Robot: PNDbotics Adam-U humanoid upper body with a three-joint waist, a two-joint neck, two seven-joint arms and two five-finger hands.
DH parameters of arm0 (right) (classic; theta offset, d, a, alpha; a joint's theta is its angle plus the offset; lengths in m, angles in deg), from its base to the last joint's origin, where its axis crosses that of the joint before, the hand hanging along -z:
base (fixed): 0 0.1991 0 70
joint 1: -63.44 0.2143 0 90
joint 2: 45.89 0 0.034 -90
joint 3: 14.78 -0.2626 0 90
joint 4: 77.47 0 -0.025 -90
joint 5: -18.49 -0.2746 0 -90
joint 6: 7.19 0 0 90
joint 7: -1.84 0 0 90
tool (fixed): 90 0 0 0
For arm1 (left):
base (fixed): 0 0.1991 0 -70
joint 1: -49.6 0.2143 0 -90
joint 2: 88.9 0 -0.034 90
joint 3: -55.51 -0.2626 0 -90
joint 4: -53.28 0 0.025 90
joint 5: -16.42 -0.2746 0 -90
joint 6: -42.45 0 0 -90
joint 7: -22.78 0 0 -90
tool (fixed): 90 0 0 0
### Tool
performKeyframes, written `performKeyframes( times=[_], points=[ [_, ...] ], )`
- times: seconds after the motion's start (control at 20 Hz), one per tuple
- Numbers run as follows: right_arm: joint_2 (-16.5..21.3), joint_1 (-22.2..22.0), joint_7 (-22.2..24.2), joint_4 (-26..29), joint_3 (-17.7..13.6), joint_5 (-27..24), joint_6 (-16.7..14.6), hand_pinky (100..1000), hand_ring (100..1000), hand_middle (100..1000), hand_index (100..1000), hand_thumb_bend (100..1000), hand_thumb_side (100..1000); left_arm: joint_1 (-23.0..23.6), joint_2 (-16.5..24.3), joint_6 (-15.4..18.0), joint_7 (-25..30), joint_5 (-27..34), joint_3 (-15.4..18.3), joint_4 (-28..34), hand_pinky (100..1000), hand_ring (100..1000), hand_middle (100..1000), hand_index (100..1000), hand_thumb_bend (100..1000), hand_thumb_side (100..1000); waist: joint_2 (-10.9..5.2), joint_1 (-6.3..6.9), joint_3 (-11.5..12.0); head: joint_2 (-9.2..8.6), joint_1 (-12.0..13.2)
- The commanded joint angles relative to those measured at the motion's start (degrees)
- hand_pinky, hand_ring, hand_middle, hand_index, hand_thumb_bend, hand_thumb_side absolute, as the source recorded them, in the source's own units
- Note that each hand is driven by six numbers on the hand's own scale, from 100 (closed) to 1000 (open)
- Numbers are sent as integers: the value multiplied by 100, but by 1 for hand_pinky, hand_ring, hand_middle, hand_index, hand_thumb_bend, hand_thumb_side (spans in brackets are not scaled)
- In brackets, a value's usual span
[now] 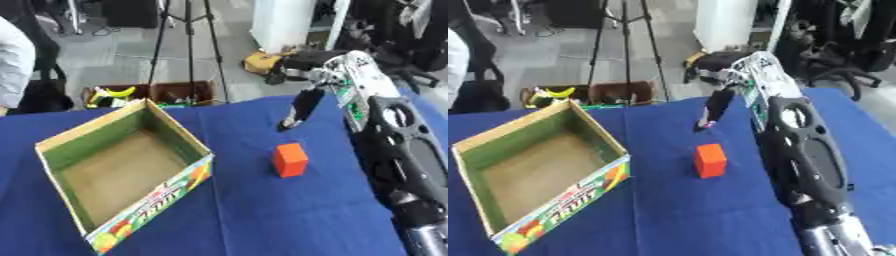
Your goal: Pick up objects on the table and place them in the box.
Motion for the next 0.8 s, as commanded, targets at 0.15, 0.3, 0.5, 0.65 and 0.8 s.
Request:
performKeyframes(
  times=[0.15,0.3,0.5,0.65,0.8],
  points=[
    [387,-37,847,138,56,-301,-1017,886,918,849,891,644,362,-27,169,-12,-7,-22,-10,115,384,591,648,903,398,823,-140,5,-48,-9,33],
    [502,-184,847,291,50,-512,-1011,885,917,849,890,648,366,-19,180,-8,-17,-20,-7,115,384,592,648,903,397,825,-155,14,-70,-13,45],
    [591,-304,847,487,54,-744,-1013,884,916,848,889,656,373,-1,202,-7,-33,-15,-7,115,384,592,649,903,396,826,-193,22,-112,-14,54],
    [641,-347,847,545,99,-873,-1046,885,916,848,888,658,374,9,218,-13,-44,-15,-5,115,384,592,649,903,395,826,-217,19,-143,-8,62],
    [701,-393,847,631,178,-995,-1119,886,916,847,886,656,379,15,231,-21,-59,-16,0,115,384,592,649,903,394,825,-232,13,-175,-2,70]
  ],
)
